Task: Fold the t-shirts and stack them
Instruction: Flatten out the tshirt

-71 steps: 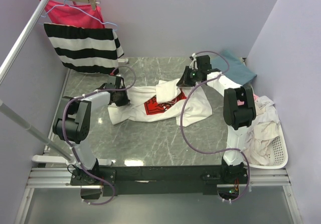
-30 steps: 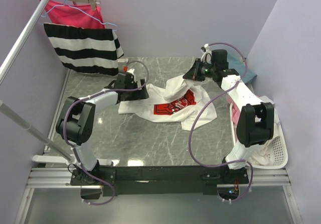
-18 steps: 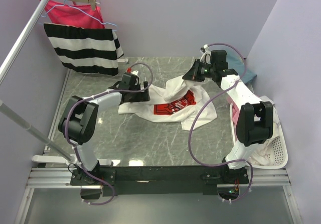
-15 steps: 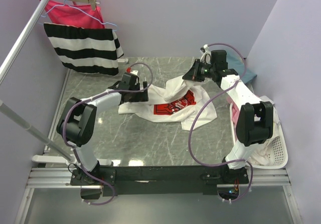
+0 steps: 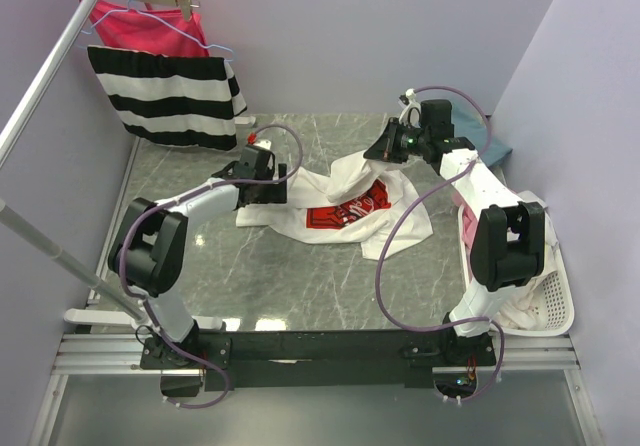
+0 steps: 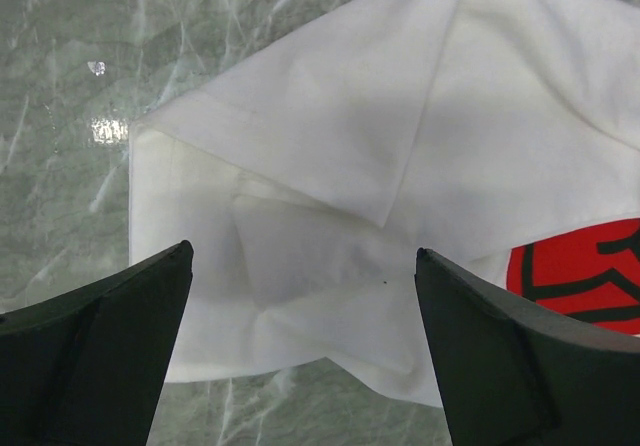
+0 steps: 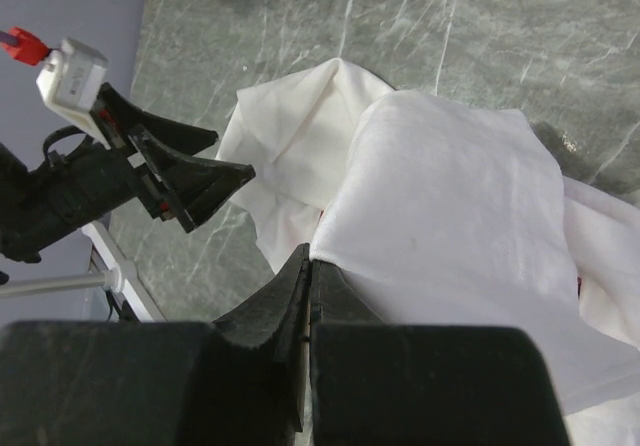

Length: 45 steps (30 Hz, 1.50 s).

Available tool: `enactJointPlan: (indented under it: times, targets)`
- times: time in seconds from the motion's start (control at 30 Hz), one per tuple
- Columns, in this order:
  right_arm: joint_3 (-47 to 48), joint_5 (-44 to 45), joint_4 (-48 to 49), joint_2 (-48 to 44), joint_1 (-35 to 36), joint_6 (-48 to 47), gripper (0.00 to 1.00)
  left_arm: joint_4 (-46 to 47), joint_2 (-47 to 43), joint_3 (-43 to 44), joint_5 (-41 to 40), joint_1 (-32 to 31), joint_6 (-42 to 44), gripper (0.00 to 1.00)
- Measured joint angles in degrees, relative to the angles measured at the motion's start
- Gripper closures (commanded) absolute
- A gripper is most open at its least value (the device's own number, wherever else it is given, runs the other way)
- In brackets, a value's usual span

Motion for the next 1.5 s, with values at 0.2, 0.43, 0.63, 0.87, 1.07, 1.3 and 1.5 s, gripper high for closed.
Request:
enactJointPlan:
  times: [0.2, 0.43, 0.63, 0.87, 1.07, 1.3, 1.5]
  targets:
    - [0.00, 0.02, -0.15, 0.00, 0.00, -0.02, 1.00, -0.09, 3.15, 0.00, -0.02, 0.00, 0.11, 0.10]
    - [0.00, 0.02, -0.37, 0.02, 0.00, -0.24, 1.00, -0.37, 4.35, 0.00, 0.28, 0.00, 0.13, 0.39]
    - [-0.02, 0.04, -0.50, 0.00, 0.00, -0.28, 1.00, -1.14, 4.35, 0.22, 0.61, 0.00, 0.20, 0.99]
    - [-0.04, 0.04, -0.55, 0.00, 0.00, -0.44, 1.00, -2.73, 4.26, 2.03, 1.29, 0.00, 0.28, 0.99]
    - [-0.04, 0.48, -0.96, 0.00, 0.00, -1.11, 1.00, -5.88, 1.64, 4.22, 0.70, 0.02, 0.50, 0.96]
    - [-1.14, 4.33, -3.76, -3.21, 0.00, -2.97, 1.00, -8.63, -7.98, 7.98, -0.24, 0.87, 1.51, 0.82]
    - [-2.54, 6.10, -4.39, -7.13, 0.00, -3.48, 1.00, -7.52, -13.40, 6.45, 0.42, 2.14, 1.55, 0.99]
